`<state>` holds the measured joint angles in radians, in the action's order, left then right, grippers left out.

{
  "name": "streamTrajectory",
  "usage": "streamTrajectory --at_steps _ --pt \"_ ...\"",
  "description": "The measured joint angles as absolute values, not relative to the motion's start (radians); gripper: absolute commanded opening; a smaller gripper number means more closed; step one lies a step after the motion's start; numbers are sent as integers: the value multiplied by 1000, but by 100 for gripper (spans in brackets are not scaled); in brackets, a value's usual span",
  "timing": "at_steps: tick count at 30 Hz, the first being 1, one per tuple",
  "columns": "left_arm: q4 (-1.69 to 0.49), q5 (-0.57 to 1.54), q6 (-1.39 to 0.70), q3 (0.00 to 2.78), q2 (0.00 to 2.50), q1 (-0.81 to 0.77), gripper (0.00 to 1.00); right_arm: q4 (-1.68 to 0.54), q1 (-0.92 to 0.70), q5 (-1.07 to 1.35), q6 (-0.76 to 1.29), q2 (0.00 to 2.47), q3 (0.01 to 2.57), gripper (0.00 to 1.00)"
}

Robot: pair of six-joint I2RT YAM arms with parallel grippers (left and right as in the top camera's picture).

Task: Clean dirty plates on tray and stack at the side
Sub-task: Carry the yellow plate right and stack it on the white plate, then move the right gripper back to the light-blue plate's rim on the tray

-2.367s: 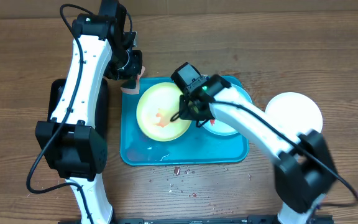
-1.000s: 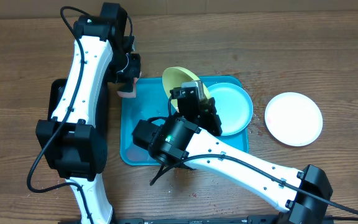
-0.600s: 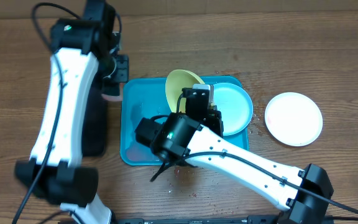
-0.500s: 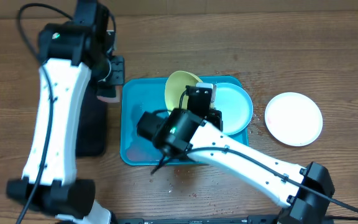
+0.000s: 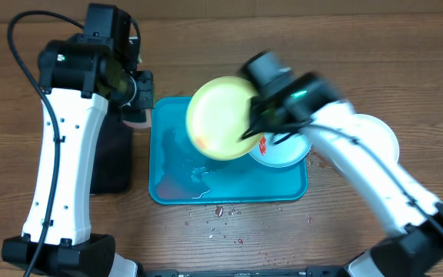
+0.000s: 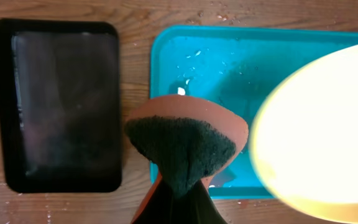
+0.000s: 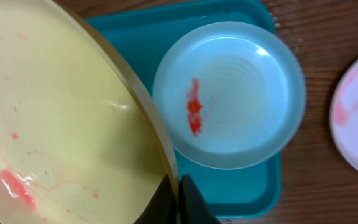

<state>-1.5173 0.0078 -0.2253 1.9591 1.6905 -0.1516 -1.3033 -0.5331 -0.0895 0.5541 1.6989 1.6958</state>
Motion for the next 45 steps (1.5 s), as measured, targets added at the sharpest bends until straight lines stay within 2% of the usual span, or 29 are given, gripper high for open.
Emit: streamTrajectory --at_steps 9,18,24,31,32,34,35,36,37,38,41,45 --pt "-1434 19 -242 1842 1691 -189 4 -1373 -52 3 471 1663 1681 4" --pt "-1371 23 -245 1823 1691 -236 4 -1306 334 14 465 1661 1440 4" --pt "-1366 23 -245 1822 1691 -236 4 -1245 490 19 464 1661 1324 4" --pt "-1364 23 -245 1821 1691 -236 5 -1176 528 20 463 1661 1188 4" --pt "-1364 23 -245 1821 1691 -236 4 -1163 525 22 463 1661 1171 6" --pt "-1364 23 -246 1821 1691 -236 4 -1150 519 22 462 1661 1147 16" --pt "-1365 23 -246 1821 1691 -236 4 -1146 513 23 456 1661 1140 28" --pt "-1364 23 -247 1821 1691 -236 4 -1144 504 22 455 1661 1137 33" --pt "-1364 23 -249 1821 1691 -236 4 -1143 493 24 445 1661 1137 43" --pt "-1364 26 -250 1821 1691 -236 4 -1137 475 23 445 1660 1137 47" --pt "-1362 30 -255 1820 1691 -236 4 -1142 437 29 437 1660 1140 52" --pt "-1361 34 -256 1819 1691 -236 4 -1147 403 75 410 1660 1179 53"
